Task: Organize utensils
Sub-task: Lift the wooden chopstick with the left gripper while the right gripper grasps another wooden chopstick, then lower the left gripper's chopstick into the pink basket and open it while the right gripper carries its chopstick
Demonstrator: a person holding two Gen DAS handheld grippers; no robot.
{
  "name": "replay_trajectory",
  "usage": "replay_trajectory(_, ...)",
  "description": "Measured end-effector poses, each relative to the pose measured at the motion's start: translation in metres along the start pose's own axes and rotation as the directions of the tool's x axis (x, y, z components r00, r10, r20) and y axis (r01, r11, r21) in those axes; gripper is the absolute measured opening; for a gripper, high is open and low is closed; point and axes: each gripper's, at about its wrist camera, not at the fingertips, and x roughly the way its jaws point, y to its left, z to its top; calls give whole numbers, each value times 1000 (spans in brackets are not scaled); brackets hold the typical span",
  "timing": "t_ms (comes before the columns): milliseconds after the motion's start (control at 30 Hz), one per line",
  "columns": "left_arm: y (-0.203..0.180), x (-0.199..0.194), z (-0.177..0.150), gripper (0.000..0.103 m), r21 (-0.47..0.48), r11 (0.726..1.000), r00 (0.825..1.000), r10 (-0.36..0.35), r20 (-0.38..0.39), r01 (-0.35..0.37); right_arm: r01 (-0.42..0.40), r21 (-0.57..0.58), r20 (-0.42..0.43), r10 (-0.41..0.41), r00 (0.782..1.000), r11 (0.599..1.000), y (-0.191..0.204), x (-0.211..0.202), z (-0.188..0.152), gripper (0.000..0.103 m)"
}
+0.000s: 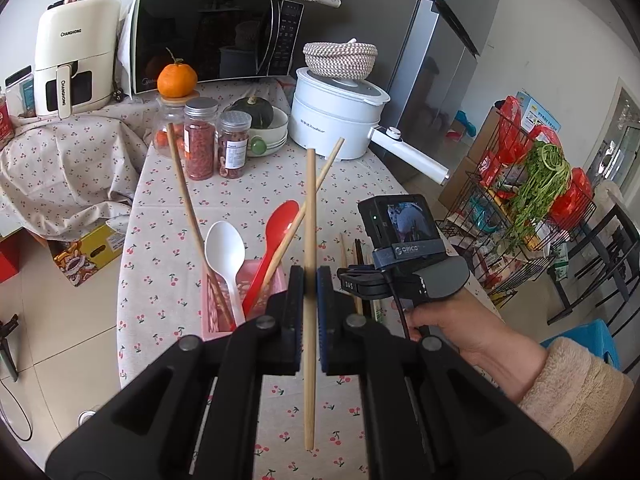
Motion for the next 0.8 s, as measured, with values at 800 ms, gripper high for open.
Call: replay_trajectory(800,-16,-15,4,7,2,1000,998,-16,69,16,-318,41,323,288,901,947,-29,-158,-57,7)
